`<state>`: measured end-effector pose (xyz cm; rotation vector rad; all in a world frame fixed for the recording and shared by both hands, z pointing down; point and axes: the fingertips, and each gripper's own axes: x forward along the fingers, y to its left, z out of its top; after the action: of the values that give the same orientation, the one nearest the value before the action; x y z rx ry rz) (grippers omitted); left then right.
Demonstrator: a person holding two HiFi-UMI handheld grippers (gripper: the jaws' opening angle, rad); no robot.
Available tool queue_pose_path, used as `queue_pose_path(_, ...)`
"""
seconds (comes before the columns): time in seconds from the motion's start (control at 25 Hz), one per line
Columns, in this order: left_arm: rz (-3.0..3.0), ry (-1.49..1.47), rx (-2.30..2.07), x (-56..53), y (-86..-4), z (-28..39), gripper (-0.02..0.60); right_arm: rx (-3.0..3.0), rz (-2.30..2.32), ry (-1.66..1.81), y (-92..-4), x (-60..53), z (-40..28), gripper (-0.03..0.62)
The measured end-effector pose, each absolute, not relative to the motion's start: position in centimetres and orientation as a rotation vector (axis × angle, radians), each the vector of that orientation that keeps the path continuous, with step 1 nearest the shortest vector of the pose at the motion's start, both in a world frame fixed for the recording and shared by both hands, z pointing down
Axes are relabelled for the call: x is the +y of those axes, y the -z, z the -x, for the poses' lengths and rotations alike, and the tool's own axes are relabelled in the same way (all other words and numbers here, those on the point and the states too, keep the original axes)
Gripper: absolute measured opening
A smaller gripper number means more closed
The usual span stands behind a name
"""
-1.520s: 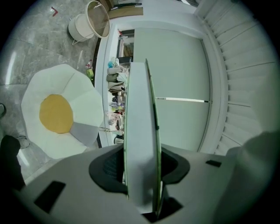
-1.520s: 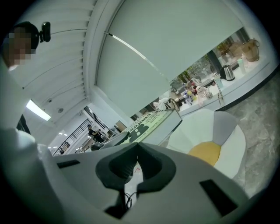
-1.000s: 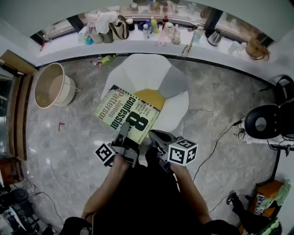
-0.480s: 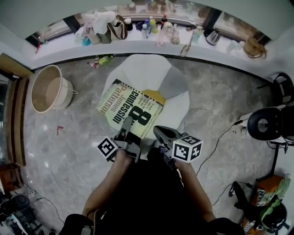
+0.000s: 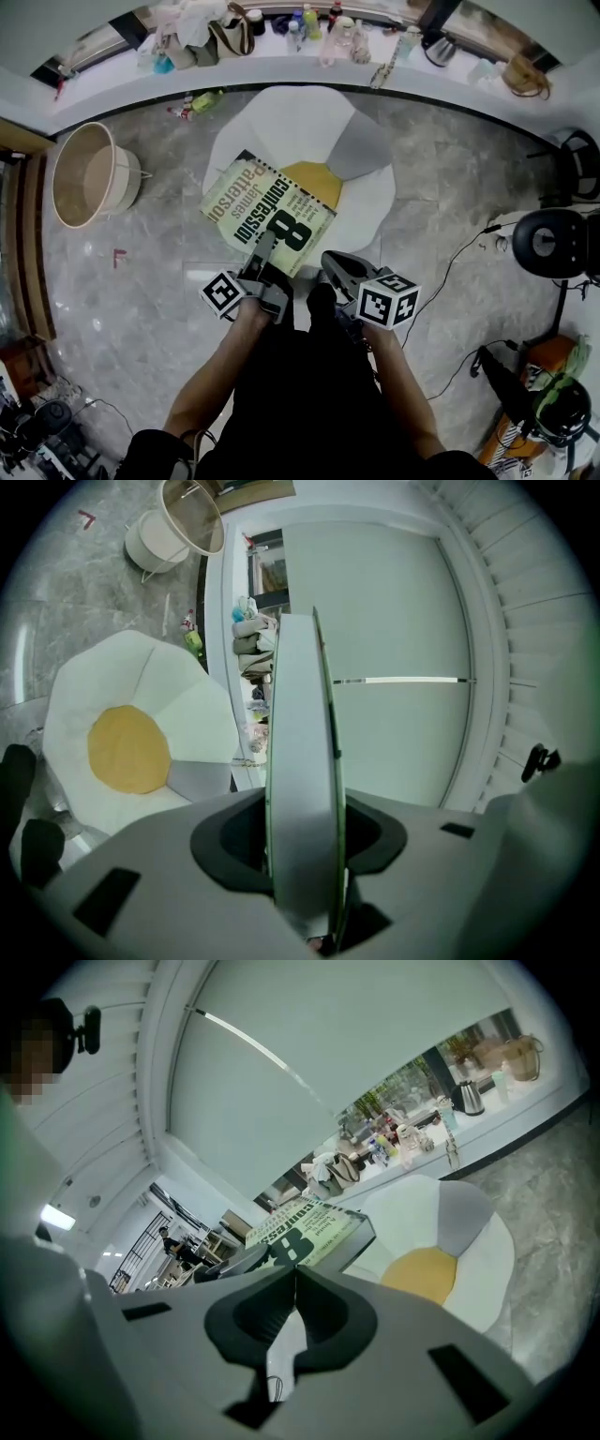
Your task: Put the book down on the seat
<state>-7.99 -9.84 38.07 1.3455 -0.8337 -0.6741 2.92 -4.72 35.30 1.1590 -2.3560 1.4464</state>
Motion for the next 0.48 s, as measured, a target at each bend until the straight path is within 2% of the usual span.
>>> queue_pose_path(0.48, -1.329, 0.576, -0.810, -13.6, -47.1, 7.2, 0.172, -2.281, -1.166, -1.510, -42.1, -7.6, -1.4, 0.015)
